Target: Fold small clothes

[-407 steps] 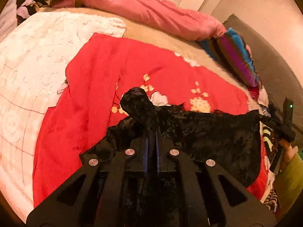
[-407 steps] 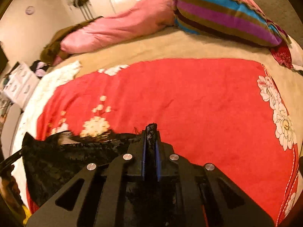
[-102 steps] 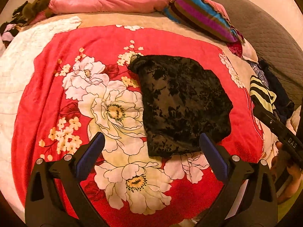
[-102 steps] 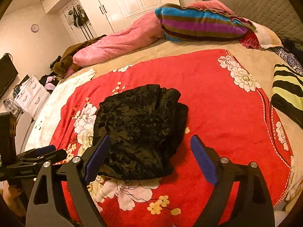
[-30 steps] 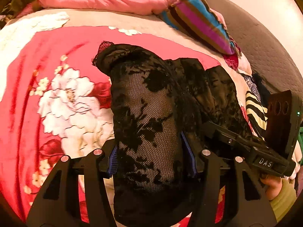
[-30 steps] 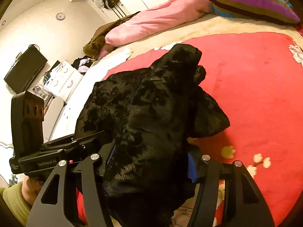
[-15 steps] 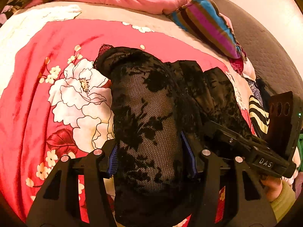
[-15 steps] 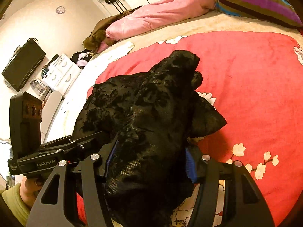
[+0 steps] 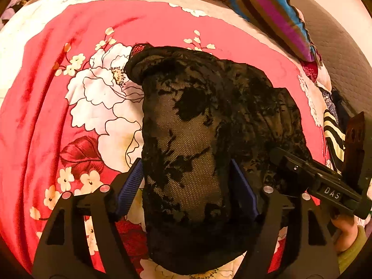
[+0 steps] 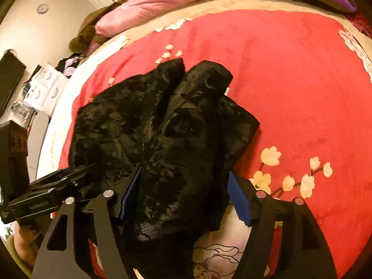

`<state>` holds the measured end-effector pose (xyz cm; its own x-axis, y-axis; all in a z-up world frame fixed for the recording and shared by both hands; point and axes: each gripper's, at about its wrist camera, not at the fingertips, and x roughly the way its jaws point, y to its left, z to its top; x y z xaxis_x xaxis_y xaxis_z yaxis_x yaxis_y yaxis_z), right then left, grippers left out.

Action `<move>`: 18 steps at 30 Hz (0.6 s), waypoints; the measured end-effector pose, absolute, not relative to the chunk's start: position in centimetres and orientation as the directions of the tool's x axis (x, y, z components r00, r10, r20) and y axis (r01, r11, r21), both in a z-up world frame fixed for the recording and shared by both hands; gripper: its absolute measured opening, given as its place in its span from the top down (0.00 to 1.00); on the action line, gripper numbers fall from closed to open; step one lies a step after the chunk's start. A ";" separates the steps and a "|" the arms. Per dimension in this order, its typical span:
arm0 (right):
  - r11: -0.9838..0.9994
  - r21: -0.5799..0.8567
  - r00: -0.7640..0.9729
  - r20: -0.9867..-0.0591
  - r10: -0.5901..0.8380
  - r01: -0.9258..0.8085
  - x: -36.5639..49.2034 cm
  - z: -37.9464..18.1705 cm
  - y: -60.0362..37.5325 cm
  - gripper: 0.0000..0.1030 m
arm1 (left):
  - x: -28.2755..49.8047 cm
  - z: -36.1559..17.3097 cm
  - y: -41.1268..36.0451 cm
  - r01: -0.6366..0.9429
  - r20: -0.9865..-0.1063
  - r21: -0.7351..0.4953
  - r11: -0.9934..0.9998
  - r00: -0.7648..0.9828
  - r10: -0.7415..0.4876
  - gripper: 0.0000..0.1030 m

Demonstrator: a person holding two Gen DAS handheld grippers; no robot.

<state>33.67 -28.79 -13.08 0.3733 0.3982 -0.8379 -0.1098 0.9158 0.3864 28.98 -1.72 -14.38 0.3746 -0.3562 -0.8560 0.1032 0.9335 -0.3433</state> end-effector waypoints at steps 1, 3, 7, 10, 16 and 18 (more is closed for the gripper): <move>0.915 0.390 0.372 -0.838 0.399 -0.102 33.6 -13.2 -28.8 0.34 | 29.0 -14.4 -1.7 0.102 -0.856 -0.344 0.933 0.374 -0.357 0.34; 0.917 0.388 0.373 -0.841 0.393 -0.092 33.6 -13.3 -28.8 0.34 | 29.0 -14.4 -1.5 0.101 -0.856 -0.345 0.933 0.375 -0.357 0.34; 0.920 0.380 0.380 -0.841 0.385 -0.092 33.6 -13.0 -28.6 0.33 | 28.8 -14.3 -1.6 0.102 -0.855 -0.343 0.934 0.378 -0.355 0.34; 0.922 0.377 0.384 -0.841 0.382 -0.091 33.5 -12.8 -28.5 0.32 | 28.7 -14.0 -1.5 0.100 -0.854 -0.340 0.935 0.383 -0.352 0.33; 0.924 0.373 0.401 -0.835 0.376 -0.088 32.9 -12.1 -28.8 0.27 | 28.4 -13.3 -1.1 0.099 -0.850 -0.334 0.937 0.399 -0.345 0.31; 0.922 0.377 0.411 -0.829 0.379 -0.088 32.7 -11.7 -29.0 0.25 | 28.2 -12.9 -0.9 0.097 -0.848 -0.329 0.939 0.407 -0.339 0.29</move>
